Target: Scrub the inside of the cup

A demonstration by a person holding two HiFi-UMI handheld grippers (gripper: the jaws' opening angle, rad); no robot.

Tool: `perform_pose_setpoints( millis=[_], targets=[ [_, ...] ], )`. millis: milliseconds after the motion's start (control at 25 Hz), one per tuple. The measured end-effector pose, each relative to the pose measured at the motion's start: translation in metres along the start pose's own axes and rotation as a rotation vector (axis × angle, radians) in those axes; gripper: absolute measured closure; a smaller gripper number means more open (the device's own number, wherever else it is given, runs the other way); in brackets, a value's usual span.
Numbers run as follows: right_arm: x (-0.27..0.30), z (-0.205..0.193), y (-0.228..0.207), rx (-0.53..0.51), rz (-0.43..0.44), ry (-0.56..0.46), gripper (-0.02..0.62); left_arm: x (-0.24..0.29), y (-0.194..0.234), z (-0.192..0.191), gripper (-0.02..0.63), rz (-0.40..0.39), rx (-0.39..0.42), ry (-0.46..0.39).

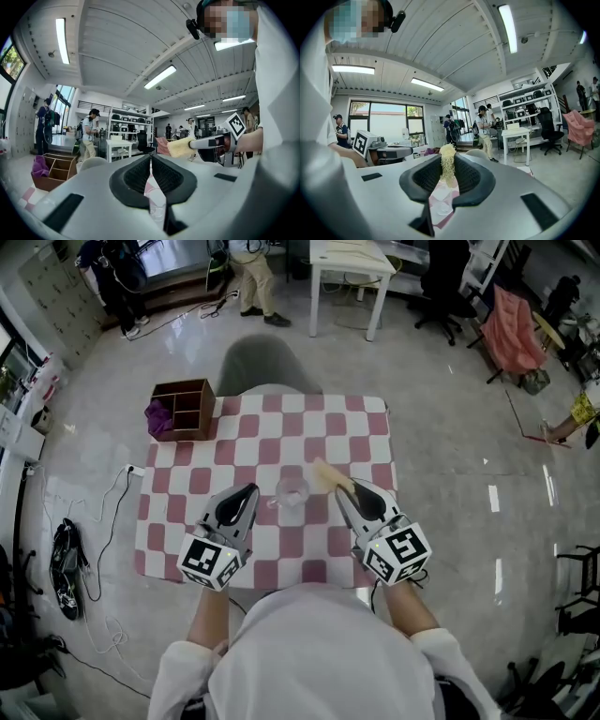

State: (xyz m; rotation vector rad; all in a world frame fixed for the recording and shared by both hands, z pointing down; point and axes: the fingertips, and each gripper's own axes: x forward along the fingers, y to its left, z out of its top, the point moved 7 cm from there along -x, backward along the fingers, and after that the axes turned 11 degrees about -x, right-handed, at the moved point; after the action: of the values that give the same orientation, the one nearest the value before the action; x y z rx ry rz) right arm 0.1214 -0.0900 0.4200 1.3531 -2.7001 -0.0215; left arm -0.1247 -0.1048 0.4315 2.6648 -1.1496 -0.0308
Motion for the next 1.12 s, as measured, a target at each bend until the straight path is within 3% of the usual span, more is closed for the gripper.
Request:
perform_pose_setpoints(
  millis=[560, 880, 1040, 1120],
  targets=[
    [0.018, -0.008, 0.001, 0.017, -0.014, 0.027, 0.506, 0.023, 0.017, -0.026, 0.566, -0.107, 0.057, 0.012],
    [0.019, -0.013, 0.005, 0.018, -0.012, 0.044, 0.505, 0.034, 0.020, -0.059, 0.565, -0.191, 0.072, 0.090],
    [0.016, -0.014, 0.004, 0.012, -0.020, 0.057, 0.506, 0.035, 0.020, -0.070, 0.559, -0.226, 0.053, 0.089],
    [0.014, -0.015, 0.004, 0.010, -0.024, 0.061, 0.506, 0.034, 0.020, -0.075, 0.412, -0.248, 0.014, 0.086]
  ],
)
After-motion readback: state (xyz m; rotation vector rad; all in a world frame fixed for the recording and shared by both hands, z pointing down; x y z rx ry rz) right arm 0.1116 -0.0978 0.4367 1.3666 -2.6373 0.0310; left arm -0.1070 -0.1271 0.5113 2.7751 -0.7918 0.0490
